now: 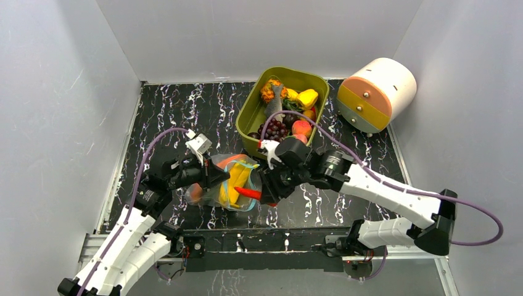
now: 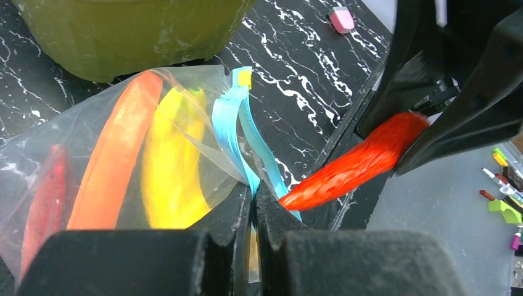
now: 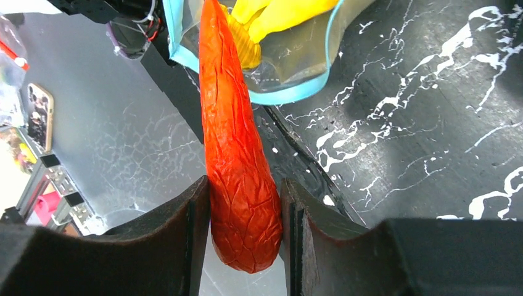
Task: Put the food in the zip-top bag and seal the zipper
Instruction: Place the fake vegetable in the zipper food storage bag.
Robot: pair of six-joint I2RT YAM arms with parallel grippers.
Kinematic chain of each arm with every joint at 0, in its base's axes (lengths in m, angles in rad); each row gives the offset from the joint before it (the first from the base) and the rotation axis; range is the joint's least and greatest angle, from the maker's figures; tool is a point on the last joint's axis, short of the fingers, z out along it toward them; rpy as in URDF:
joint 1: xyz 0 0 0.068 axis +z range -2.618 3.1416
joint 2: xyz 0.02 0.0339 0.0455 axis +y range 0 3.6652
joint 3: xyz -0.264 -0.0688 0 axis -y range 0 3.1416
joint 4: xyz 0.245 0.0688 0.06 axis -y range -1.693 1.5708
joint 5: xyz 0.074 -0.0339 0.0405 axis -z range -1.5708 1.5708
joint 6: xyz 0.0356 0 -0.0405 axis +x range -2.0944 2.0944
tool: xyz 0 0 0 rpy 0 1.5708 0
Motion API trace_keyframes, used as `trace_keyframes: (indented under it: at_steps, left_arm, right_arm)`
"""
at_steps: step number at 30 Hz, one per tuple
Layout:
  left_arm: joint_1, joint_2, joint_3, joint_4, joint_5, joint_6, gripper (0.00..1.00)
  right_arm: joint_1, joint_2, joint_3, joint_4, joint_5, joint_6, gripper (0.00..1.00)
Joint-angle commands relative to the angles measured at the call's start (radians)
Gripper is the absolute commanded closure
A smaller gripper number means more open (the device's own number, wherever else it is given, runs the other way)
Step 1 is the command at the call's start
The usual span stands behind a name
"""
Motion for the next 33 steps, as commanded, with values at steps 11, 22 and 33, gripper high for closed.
trace_keyframes:
  at_steps: [11,22,33]
  left_arm:
    - [-0.001,-0.052,0.014,0.112,0.101,-0.087,0.98]
    - [-0.001,-0.066,0.004,0.12,0.114,-0.102,0.98]
    - [-0.001,-0.087,0.0,0.116,0.105,-0.113,0.98]
  right_arm:
    - [0.098,0.238,0.212,0.114,0.151,-0.037,0.79]
    - [0.098,0.364,0.295,0.103,0.127,-0.081,0.77]
    - [0.098,0.403,0.298,0.136,0.141,-0.113,0.68]
